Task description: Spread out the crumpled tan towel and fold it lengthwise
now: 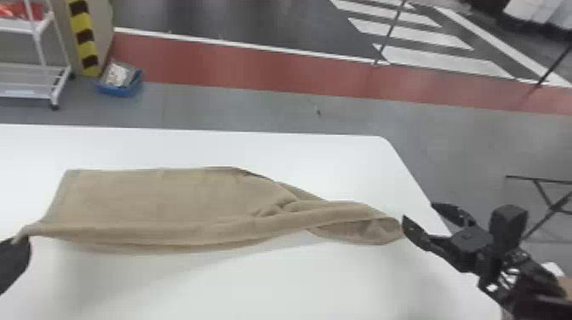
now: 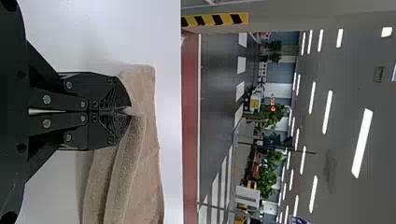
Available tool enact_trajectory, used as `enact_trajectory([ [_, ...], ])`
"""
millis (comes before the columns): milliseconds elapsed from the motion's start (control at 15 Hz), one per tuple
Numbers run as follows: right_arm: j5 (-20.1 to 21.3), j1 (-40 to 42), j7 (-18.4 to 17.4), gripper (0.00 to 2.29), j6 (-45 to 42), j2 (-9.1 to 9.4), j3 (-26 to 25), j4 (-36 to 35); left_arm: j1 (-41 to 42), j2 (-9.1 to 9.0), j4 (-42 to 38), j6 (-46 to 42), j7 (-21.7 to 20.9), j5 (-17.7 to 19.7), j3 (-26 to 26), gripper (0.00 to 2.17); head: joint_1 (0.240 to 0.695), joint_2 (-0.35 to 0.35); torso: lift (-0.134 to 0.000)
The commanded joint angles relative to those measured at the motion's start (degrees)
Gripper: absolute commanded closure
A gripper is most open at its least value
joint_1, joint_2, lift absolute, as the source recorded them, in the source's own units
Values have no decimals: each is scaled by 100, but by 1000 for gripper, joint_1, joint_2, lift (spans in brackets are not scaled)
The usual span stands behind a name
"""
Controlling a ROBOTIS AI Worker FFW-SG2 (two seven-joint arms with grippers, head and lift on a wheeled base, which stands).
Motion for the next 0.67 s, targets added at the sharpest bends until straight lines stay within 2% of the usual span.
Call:
enact_trajectory([
  [0,10,40,51,282,-375,-173,-33,383,-6,1,12,0,-1,-1,-7,1717,695,-333,-124],
  [200,125,-4,77,289,-779,-296,37,841,-6,1,48,0,-19,-1,1,1717,695,-350,-124],
  [600,353,-391,104,346,-867,-305,371,1421,-24,1,232,-141,-63,-1,-7,1717,695,-346,-124],
])
